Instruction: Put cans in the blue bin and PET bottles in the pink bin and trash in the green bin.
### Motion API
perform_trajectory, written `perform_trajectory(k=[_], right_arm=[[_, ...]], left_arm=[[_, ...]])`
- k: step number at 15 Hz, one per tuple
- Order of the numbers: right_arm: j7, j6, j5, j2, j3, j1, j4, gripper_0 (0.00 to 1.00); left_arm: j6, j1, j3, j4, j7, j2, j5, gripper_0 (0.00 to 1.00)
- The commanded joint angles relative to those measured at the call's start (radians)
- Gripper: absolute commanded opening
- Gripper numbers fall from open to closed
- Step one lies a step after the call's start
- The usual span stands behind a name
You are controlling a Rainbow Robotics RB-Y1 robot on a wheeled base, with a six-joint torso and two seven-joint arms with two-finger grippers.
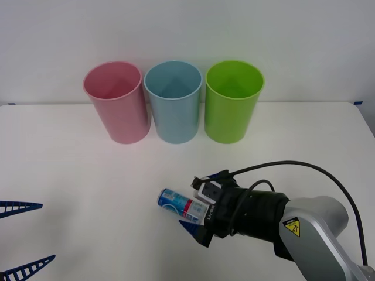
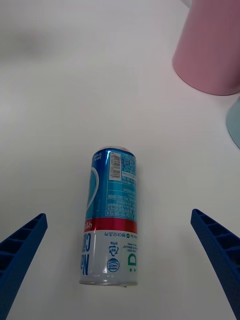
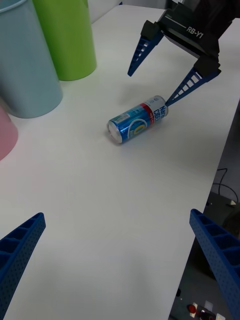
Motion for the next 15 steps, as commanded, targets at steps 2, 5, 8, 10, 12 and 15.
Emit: perform_trajectory(k=[2, 5, 8, 10, 12, 15], right_arm=[[-0.022, 0.001, 0.054, 0.000, 0.026, -0.004, -0.006, 1.00], [-0.046, -0.001, 0.116, 0.011, 0.052, -0.004, -0.006, 1.00], [-0.100, -0.010, 0.215, 0.048, 0.076, -0.006, -0.006, 1.00], [-0.120, -0.016, 0.253, 0.060, 0.093, -0.009, -0.004, 1.00], [-0.126, -0.016, 0.250, 0.062, 0.098, -0.010, 0.016, 1.00], [-0.129, -0.016, 0.244, 0.082, 0.098, -0.030, 0.060, 1.00]], left_arm=[[0.000, 0.000, 0.000, 0.000, 0.000, 0.000, 0.000, 1.00], [0.000, 0.000, 0.000, 0.000, 0.000, 0.000, 0.000, 1.00], [0.000, 0.000, 0.000, 0.000, 0.000, 0.000, 0.000, 1.00], [0.000, 0.000, 0.000, 0.000, 0.000, 0.000, 0.000, 1.00], [0.000, 0.000, 0.000, 0.000, 0.000, 0.000, 0.000, 1.00], [0.000, 0.000, 0.000, 0.000, 0.000, 0.000, 0.000, 1.00]])
